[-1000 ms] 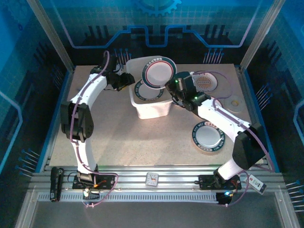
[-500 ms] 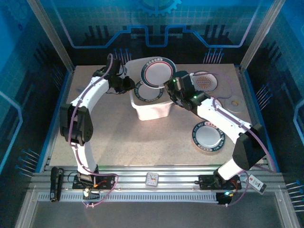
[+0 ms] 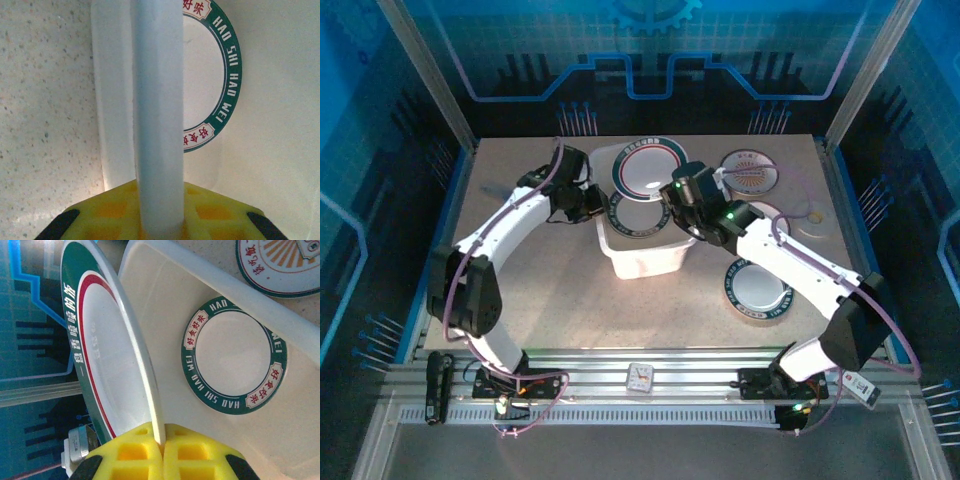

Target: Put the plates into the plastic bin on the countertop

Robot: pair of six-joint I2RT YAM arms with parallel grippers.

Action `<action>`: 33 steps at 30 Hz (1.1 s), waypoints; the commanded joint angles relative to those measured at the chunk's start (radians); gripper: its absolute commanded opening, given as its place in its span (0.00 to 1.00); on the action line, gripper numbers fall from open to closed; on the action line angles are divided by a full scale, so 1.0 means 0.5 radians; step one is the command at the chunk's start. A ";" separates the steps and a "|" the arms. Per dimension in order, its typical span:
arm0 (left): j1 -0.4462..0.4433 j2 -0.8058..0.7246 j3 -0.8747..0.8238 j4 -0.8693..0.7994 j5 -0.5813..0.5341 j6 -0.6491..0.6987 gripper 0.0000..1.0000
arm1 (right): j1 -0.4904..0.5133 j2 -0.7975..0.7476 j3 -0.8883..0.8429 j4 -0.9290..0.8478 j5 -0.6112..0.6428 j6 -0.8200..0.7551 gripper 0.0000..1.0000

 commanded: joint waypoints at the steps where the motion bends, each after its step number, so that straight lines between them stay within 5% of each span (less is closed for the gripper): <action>1: -0.070 -0.132 -0.101 0.001 -0.025 -0.130 0.19 | 0.058 -0.113 -0.010 -0.123 0.163 0.102 0.00; 9: -0.105 -0.270 -0.229 0.060 -0.109 -0.254 0.29 | 0.138 -0.192 -0.065 -0.288 0.268 0.206 0.00; 17: -0.054 -0.407 -0.109 0.043 -0.320 -0.095 0.59 | 0.224 -0.098 0.045 -0.441 0.339 0.302 0.00; 33: 0.447 -0.492 -0.071 0.102 -0.003 0.235 0.66 | 0.350 0.426 0.485 -0.882 0.424 0.741 0.00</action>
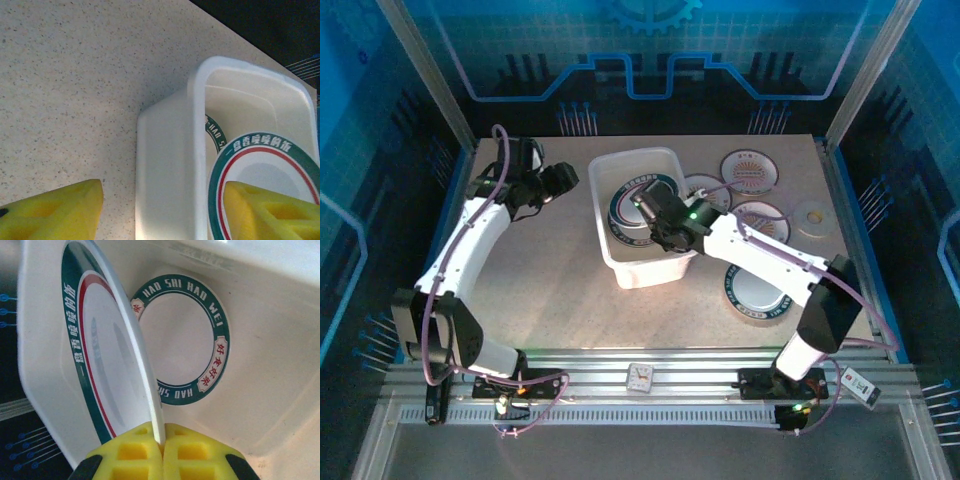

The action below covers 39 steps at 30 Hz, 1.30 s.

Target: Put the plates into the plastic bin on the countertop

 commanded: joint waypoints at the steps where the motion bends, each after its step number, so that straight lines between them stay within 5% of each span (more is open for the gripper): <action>1: 0.051 -0.069 -0.031 0.011 0.137 0.145 0.66 | 0.041 0.087 0.111 -0.172 0.134 0.262 0.00; 20: 0.078 -0.086 -0.083 -0.056 0.177 0.280 0.68 | 0.053 0.608 0.478 -0.359 0.218 0.593 0.00; 39: 0.072 -0.052 -0.105 -0.081 0.205 0.281 0.68 | 0.061 0.800 0.440 -0.153 0.279 0.941 0.00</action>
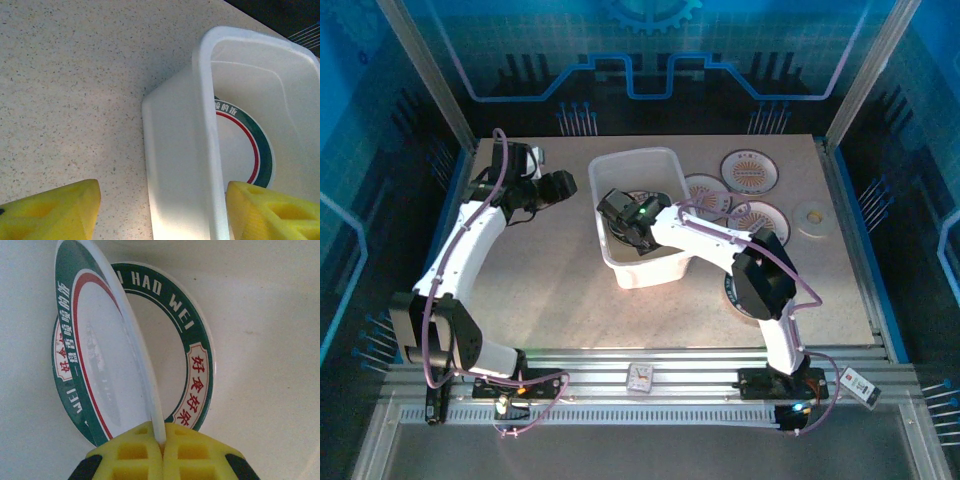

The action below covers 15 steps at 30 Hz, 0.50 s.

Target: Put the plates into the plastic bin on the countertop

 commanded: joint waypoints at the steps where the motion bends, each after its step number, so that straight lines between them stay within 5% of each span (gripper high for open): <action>1: 0.009 -0.023 -0.023 -0.045 0.044 0.044 0.68 | 0.031 0.041 -0.004 0.050 0.107 0.512 0.00; 15: 0.009 -0.022 -0.052 -0.021 0.084 0.009 0.69 | 0.040 0.027 -0.196 0.234 0.062 0.507 0.31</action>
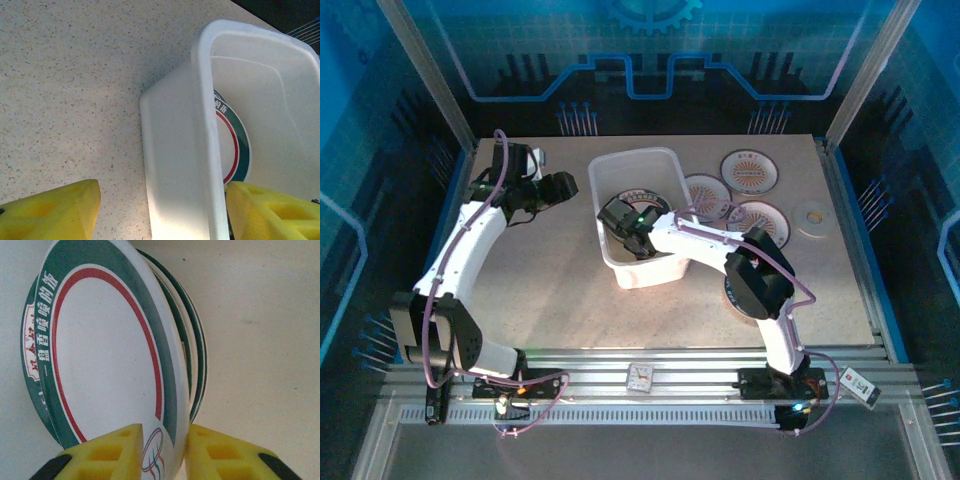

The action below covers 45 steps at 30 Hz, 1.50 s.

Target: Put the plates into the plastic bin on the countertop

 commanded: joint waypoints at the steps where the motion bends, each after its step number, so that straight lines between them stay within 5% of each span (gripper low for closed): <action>1: 0.009 -0.021 -0.037 -0.022 0.057 0.012 0.68 | 0.022 -0.002 -0.024 0.029 0.101 0.483 0.33; 5: 0.009 -0.013 -0.039 -0.023 0.066 0.007 0.68 | 0.024 0.005 -0.046 0.086 0.099 0.431 0.45; 7: 0.009 -0.016 -0.040 -0.028 0.060 0.004 0.69 | 0.024 0.011 -0.059 0.120 0.076 0.416 0.60; 12: 0.009 -0.008 -0.038 -0.028 0.074 -0.018 0.69 | 0.011 0.014 -0.034 0.135 0.055 0.348 0.81; 18: 0.009 -0.002 -0.031 -0.027 0.089 -0.021 0.69 | 0.015 -0.078 -0.086 0.158 0.101 0.182 0.94; 24: 0.009 0.025 -0.004 -0.032 0.114 -0.026 0.69 | 0.016 -0.105 0.236 -0.233 0.174 -0.261 1.00; 45: -0.158 0.206 0.152 -0.077 -0.017 -0.017 0.69 | -0.028 -0.889 -0.011 0.191 0.547 -1.499 0.86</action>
